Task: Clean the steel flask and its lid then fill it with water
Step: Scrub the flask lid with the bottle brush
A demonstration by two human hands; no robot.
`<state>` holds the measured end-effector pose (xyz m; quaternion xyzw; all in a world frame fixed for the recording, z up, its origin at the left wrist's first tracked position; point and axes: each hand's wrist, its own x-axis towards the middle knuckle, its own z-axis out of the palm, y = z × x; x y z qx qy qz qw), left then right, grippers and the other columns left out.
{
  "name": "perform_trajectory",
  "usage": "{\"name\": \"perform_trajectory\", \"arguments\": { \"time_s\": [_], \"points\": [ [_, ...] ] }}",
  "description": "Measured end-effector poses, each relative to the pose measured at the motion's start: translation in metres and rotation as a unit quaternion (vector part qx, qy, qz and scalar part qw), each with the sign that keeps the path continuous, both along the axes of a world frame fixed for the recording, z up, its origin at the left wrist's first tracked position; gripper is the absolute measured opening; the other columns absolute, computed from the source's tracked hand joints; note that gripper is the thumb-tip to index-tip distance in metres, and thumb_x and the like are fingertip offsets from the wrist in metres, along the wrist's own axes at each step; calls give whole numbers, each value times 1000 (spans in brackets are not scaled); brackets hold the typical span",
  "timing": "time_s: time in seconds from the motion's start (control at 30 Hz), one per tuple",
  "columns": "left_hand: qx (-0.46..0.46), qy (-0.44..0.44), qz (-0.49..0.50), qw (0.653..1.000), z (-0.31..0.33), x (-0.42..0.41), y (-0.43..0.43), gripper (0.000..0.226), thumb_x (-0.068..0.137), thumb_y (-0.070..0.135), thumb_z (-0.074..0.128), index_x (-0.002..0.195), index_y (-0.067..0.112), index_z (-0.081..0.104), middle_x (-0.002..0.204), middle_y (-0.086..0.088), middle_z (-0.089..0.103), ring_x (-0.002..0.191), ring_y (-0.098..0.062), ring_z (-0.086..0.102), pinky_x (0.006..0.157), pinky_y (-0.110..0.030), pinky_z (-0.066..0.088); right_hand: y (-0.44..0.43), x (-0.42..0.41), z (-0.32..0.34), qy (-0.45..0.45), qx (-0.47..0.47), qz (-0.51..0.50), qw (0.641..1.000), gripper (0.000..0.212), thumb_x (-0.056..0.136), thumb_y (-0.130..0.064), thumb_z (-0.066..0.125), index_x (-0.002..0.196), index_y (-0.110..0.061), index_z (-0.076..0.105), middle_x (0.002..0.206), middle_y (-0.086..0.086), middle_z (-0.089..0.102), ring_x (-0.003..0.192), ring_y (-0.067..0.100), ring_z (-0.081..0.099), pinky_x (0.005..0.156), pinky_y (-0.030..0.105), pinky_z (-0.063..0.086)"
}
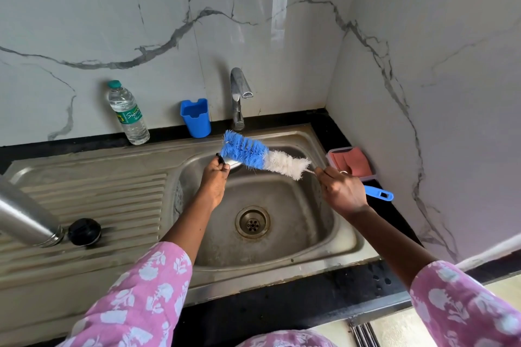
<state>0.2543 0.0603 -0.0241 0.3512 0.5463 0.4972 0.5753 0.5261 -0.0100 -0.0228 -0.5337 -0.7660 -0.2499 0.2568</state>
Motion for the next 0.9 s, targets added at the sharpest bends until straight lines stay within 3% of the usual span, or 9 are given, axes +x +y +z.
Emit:
{"name": "perform_trajectory", "arguments": {
  "time_s": [0.13, 0.2, 0.27, 0.4, 0.53, 0.6, 0.67, 0.77, 0.9],
  "points": [
    [3, -2, 5, 1000, 1, -3, 4, 50, 92, -19, 33, 138, 0, 40, 134, -9, 50, 125, -17, 44, 105, -22, 32, 1, -5, -1, -3, -12, -1, 1000, 27, 61, -2, 68, 86, -10, 72, 60, 2, 54, 39, 24, 50, 32, 22, 29],
    [-15, -23, 16, 999, 3, -6, 6, 38, 95, -12, 35, 124, 5, 52, 109, -3, 57, 96, -9, 52, 87, -14, 40, -2, 1, -3, -4, -10, 11, 1000, 28, 61, -1, 67, 87, -8, 72, 60, 3, 54, 38, 25, 50, 31, 23, 30],
    [-24, -45, 39, 998, 1, -9, 11, 28, 97, -4, 36, 94, 16, 55, 81, 4, 50, 65, -4, 40, 57, -9, 36, -6, 7, -4, -1, -5, 17, 1000, 24, 68, -2, 61, 88, -8, 73, 60, 3, 55, 38, 25, 50, 31, 23, 30],
    [-30, -48, 72, 996, -3, -11, 13, 27, 99, 2, 38, 84, 20, 51, 71, 9, 44, 48, 3, 39, 46, -9, 31, -8, 9, -3, 5, 4, 22, 1000, 26, 80, -10, 49, 87, -9, 74, 59, 2, 55, 39, 24, 50, 31, 22, 28],
    [-14, -14, 31, 999, -2, -1, 7, 31, 98, -5, 32, 110, 11, 55, 79, 4, 46, 64, -8, 35, 57, -13, 29, -2, -2, 3, 3, 1, -1, 1000, 26, 63, 1, 68, 87, -9, 73, 59, 2, 55, 37, 25, 49, 31, 22, 29],
    [1, 2, 29, 1000, -2, 0, 5, 39, 96, -9, 31, 129, 4, 49, 101, -17, 55, 86, -12, 34, 67, -13, 30, 0, -8, 5, 5, -14, -10, 1000, 31, 59, 3, 75, 87, -9, 72, 59, 3, 55, 38, 25, 50, 31, 23, 30],
    [15, 8, 38, 999, -1, -1, 6, 43, 95, -11, 29, 130, 5, 48, 117, -27, 49, 105, -35, 52, 76, -14, 32, 0, -7, 4, 1, -19, -9, 1000, 33, 56, 3, 80, 86, -9, 72, 59, 3, 54, 38, 25, 49, 31, 23, 29],
    [15, -14, 52, 998, 1, -5, 8, 46, 94, -13, 27, 132, 5, 46, 104, -5, 42, 75, -2, 44, 70, -11, 33, -4, 3, 1, -6, -13, 9, 1000, 30, 61, 2, 73, 89, -9, 70, 61, 3, 53, 38, 25, 48, 31, 23, 28],
    [-11, -20, 58, 998, -3, -11, 12, 48, 93, -15, 25, 136, 1, 42, 79, 7, 43, 71, -1, 40, 65, -10, 30, -8, 10, -1, -5, -3, 28, 1000, 23, 79, -8, 51, 88, -8, 72, 61, 3, 55, 39, 25, 50, 31, 23, 28]
  ]
}}
